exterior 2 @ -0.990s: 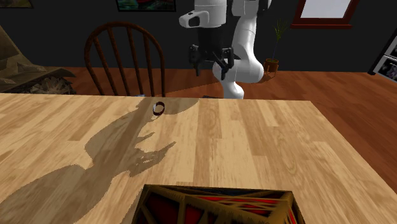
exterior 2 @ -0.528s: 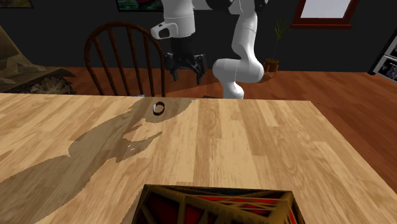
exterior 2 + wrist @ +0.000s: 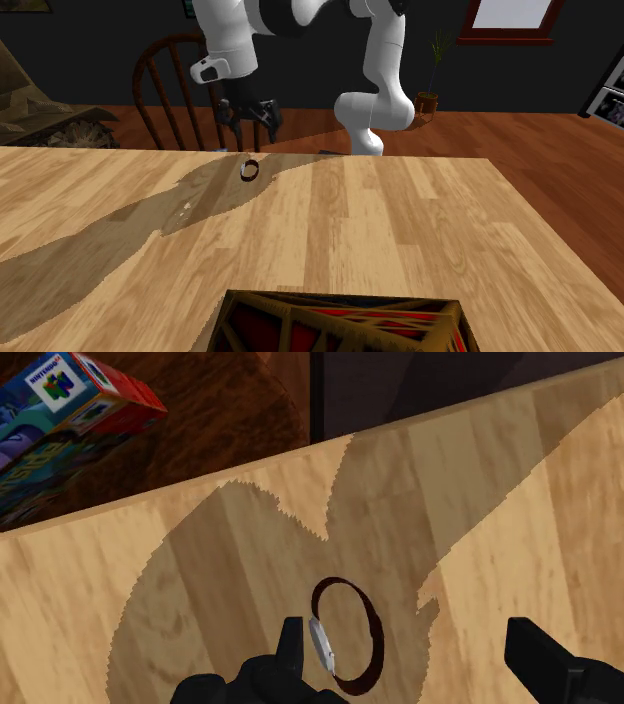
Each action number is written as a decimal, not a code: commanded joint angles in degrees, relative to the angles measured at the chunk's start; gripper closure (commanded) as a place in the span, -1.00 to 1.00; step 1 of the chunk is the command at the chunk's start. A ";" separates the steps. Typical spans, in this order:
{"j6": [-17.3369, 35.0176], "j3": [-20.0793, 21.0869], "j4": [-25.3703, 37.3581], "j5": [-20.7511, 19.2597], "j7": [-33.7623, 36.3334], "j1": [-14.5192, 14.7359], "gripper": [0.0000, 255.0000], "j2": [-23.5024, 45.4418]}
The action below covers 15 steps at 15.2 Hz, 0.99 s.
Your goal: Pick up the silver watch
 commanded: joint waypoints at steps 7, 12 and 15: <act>5.75 -5.01 0.09 1.04 -6.48 0.50 -1.00 6.58; 7.83 -5.39 -1.53 1.09 -6.63 0.49 1.00 7.09; 7.87 -5.40 -1.55 1.10 -6.64 0.50 1.00 7.12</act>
